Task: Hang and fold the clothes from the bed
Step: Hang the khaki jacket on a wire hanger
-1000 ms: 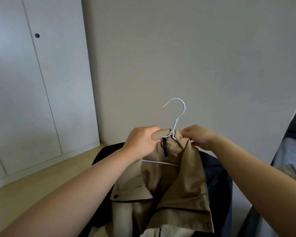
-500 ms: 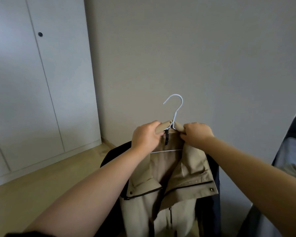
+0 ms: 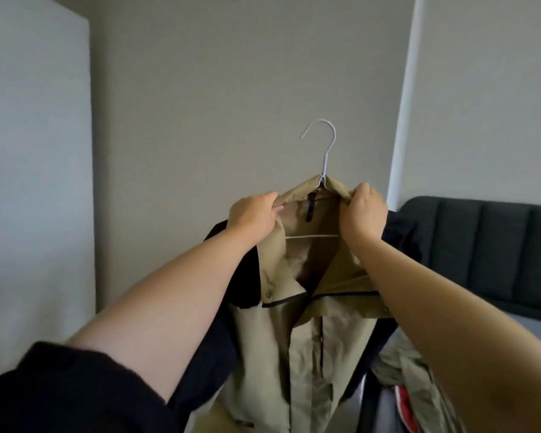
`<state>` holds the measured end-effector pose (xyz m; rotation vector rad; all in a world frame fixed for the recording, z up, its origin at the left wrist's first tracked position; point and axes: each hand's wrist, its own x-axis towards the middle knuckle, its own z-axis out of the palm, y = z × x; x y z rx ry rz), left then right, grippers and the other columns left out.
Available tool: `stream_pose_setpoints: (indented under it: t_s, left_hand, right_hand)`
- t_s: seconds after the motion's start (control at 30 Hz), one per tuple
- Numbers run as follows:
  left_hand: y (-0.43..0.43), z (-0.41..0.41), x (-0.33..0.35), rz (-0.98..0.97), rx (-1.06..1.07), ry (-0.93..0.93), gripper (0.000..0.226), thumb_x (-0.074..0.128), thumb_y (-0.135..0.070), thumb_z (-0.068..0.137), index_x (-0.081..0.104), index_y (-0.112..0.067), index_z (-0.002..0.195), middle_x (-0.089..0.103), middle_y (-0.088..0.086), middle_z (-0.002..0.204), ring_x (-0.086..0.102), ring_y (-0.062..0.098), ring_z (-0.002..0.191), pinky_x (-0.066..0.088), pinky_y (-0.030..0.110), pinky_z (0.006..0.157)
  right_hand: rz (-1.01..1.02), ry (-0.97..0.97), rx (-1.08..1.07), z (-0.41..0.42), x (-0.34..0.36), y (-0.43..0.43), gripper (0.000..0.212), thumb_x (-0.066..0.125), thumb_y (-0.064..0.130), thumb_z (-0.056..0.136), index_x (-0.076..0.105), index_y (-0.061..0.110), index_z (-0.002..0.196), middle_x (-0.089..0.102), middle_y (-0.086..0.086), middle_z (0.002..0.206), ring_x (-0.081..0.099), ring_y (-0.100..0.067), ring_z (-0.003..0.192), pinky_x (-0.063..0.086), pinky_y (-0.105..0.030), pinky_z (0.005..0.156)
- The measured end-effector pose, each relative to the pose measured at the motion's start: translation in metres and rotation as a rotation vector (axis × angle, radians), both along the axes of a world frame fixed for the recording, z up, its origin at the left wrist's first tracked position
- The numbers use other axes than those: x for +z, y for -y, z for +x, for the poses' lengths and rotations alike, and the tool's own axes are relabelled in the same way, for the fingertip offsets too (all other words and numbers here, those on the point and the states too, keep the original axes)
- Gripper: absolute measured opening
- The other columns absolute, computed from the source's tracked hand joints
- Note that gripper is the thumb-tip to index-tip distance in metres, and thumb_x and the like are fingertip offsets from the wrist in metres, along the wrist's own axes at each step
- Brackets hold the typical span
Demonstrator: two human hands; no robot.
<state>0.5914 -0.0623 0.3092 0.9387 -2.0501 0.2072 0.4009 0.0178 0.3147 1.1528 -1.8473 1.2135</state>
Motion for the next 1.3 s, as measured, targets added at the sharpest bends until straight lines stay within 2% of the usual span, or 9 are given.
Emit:
stream_pose_setpoints:
  t_s: [0.17, 0.33, 0.53, 0.7, 0.97, 1.03, 1.1, 1.2, 1.3]
  left_hand:
    - [-0.086, -0.037, 0.069, -0.307, -0.066, -0.113, 0.02, 0.049, -0.027, 0.095, 0.038, -0.017, 0.082, 0.061, 0.012, 0.078, 0.057, 0.036, 0.07, 0.026, 0.032, 0.055]
    - [-0.14, -0.061, 0.087, -0.425, -0.075, -0.163, 0.01, 0.051, -0.017, 0.092, 0.051, -0.007, 0.094, 0.063, 0.013, 0.084, 0.059, 0.037, 0.071, 0.028, 0.032, 0.055]
    - [-0.157, -0.108, 0.049, -0.389, -0.133, -0.165, 0.013, 0.052, -0.02, 0.094, 0.053, -0.007, 0.095, 0.065, 0.012, 0.085, 0.06, 0.035, 0.072, 0.026, 0.03, 0.054]
    - [-0.141, -0.168, -0.021, -0.312, -0.129, -0.005, 0.027, 0.054, -0.035, 0.093, 0.065, -0.011, 0.093, 0.057, 0.005, 0.095, 0.049, 0.025, 0.093, 0.029, 0.031, 0.062]
    - [-0.119, -0.272, -0.169, 0.271, -0.194, 0.072, 0.029, 0.054, -0.034, 0.094, 0.055, -0.011, 0.076, 0.045, 0.006, 0.094, 0.043, 0.02, 0.064, 0.03, 0.028, 0.053]
    - [-0.113, -0.293, -0.211, 0.485, -0.267, 0.04, 0.027, 0.053, -0.036, 0.094, 0.061, -0.012, 0.086, 0.047, 0.007, 0.104, 0.051, 0.024, 0.077, 0.038, 0.029, 0.064]
    - [-0.111, -0.309, -0.252, 0.79, -0.419, 0.067, 0.033, 0.048, -0.034, 0.096, 0.059, -0.014, 0.12, 0.044, 0.008, 0.13, 0.054, 0.028, 0.106, 0.041, 0.029, 0.083]
    - [-0.113, -0.313, -0.314, 1.158, -0.623, 0.094, 0.054, 0.038, -0.027, 0.1, 0.021, -0.024, 0.151, 0.011, 0.003, 0.159, 0.017, 0.022, 0.145, 0.021, 0.03, 0.111]
    - [-0.116, -0.307, -0.382, 1.195, -0.552, 0.062, 0.056, 0.04, -0.019, 0.098, 0.022, -0.023, 0.151, 0.017, 0.0, 0.158, 0.025, 0.021, 0.141, 0.029, 0.03, 0.11]
  right_hand:
    - [-0.155, -0.059, -0.139, -0.026, 0.069, -0.1, 0.004, 0.041, 0.012, 0.095, 0.041, 0.011, 0.091, 0.054, -0.011, 0.098, 0.048, -0.028, 0.09, 0.034, -0.036, 0.079]
    - [-0.272, -0.162, -0.224, -0.038, 0.092, -0.168, 0.008, 0.042, 0.01, 0.092, 0.047, 0.007, 0.096, 0.053, -0.01, 0.097, 0.048, -0.028, 0.091, 0.033, -0.035, 0.082]
    - [-0.221, -0.244, -0.315, -0.078, 0.06, -0.197, 0.008, 0.04, 0.009, 0.091, 0.048, 0.007, 0.093, 0.054, -0.011, 0.095, 0.047, -0.028, 0.088, 0.033, -0.037, 0.082]
    - [0.018, -0.204, -0.4, -0.139, -0.025, -0.196, 0.011, 0.046, 0.018, 0.092, 0.05, 0.009, 0.095, 0.057, -0.011, 0.098, 0.048, -0.03, 0.094, 0.037, -0.04, 0.086]
    - [0.374, -0.128, -0.482, -0.224, -0.172, -0.181, 0.018, 0.053, 0.023, 0.091, 0.06, 0.007, 0.092, 0.053, -0.012, 0.1, 0.049, -0.031, 0.092, 0.04, -0.039, 0.076]
    - [0.423, 0.041, -0.477, -0.238, -0.208, -0.173, 0.016, 0.052, 0.02, 0.093, 0.059, 0.006, 0.095, 0.051, -0.014, 0.104, 0.052, -0.031, 0.088, 0.039, -0.037, 0.065]
    - [0.472, 0.262, -0.476, -0.25, -0.248, -0.167, 0.018, 0.053, 0.018, 0.093, 0.055, 0.006, 0.107, 0.05, -0.015, 0.115, 0.056, -0.034, 0.092, 0.04, -0.036, 0.063]
    - [0.592, 0.512, -0.39, -0.256, -0.313, -0.164, 0.053, 0.062, 0.023, 0.089, 0.039, 0.007, 0.134, 0.037, -0.017, 0.14, 0.048, -0.038, 0.119, 0.045, -0.043, 0.09]
    - [0.689, 0.482, -0.3, -0.247, -0.37, -0.166, 0.053, 0.053, 0.01, 0.088, 0.036, 0.007, 0.139, 0.034, -0.016, 0.143, 0.034, -0.033, 0.131, 0.033, -0.043, 0.108]
